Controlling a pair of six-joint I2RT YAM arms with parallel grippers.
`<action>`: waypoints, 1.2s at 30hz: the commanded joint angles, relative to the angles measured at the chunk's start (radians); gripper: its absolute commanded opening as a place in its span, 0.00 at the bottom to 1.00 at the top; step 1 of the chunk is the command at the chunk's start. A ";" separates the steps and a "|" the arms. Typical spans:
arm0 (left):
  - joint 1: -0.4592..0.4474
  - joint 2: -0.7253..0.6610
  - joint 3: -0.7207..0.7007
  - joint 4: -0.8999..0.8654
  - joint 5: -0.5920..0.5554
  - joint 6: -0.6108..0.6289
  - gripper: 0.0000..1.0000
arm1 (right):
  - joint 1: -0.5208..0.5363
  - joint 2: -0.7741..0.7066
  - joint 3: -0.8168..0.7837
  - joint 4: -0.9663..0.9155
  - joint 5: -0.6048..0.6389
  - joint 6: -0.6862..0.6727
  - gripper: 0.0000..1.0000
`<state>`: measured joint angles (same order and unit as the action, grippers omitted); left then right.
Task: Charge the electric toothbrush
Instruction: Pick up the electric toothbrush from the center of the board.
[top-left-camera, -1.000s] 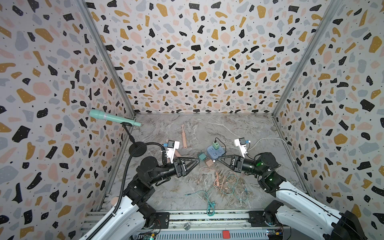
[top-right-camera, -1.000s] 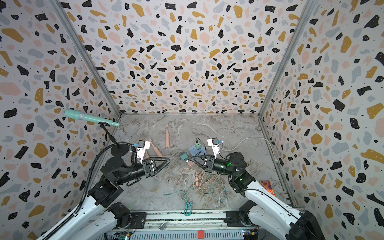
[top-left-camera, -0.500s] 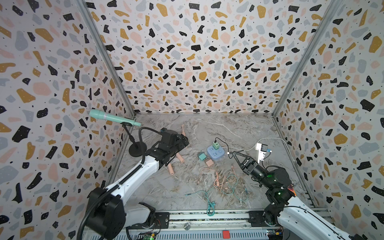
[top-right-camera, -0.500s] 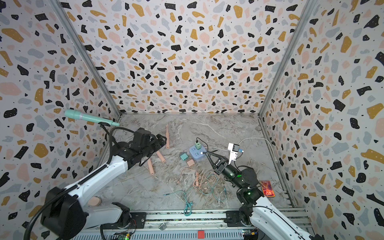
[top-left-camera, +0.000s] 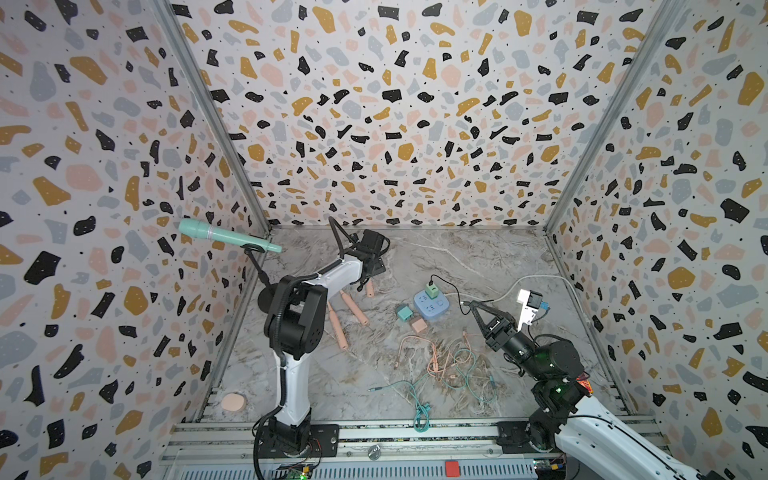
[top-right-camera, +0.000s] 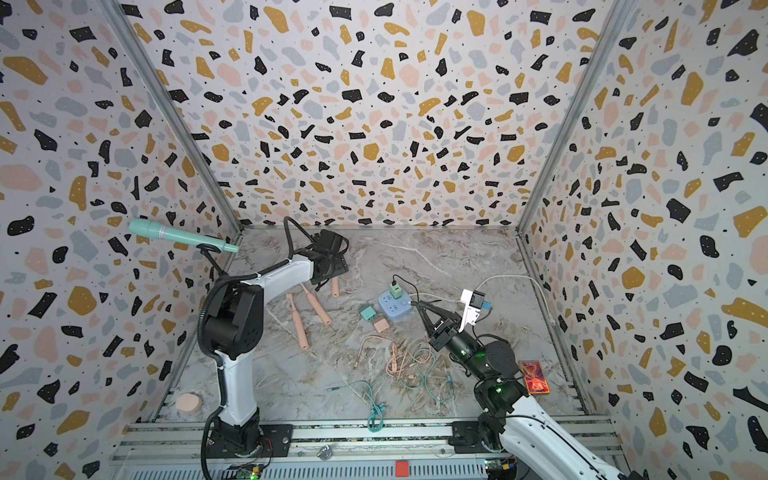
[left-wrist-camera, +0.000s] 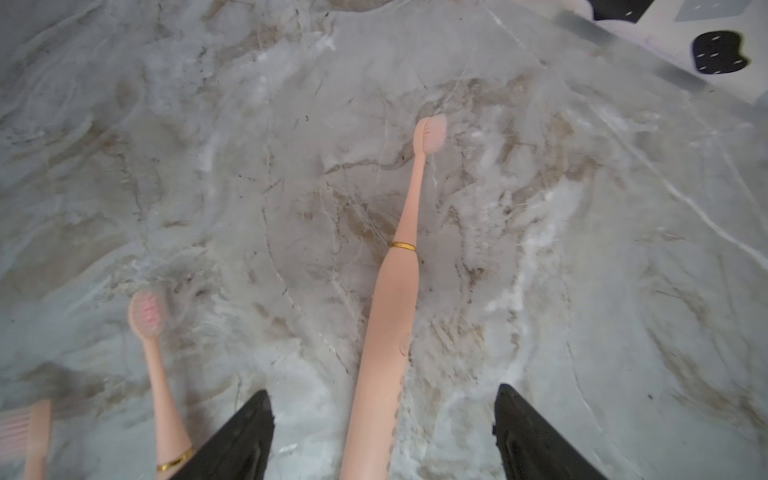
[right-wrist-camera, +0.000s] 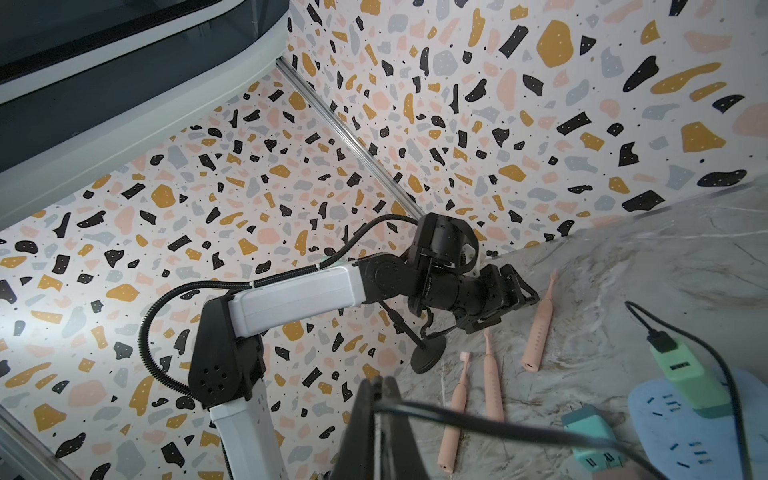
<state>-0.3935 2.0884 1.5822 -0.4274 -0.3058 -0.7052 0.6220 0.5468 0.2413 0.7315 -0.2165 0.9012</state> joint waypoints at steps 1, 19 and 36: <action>0.003 0.061 0.107 -0.089 -0.058 0.063 0.75 | 0.005 -0.026 0.022 0.001 -0.023 -0.059 0.00; 0.018 0.314 0.420 -0.406 -0.009 0.152 0.56 | 0.008 -0.062 0.042 -0.069 -0.026 -0.120 0.00; 0.018 0.324 0.317 -0.366 0.059 0.159 0.20 | 0.009 -0.065 0.037 -0.062 -0.038 -0.119 0.00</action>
<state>-0.3813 2.3840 1.9587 -0.7559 -0.2878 -0.5606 0.6270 0.4896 0.2478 0.6506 -0.2405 0.7944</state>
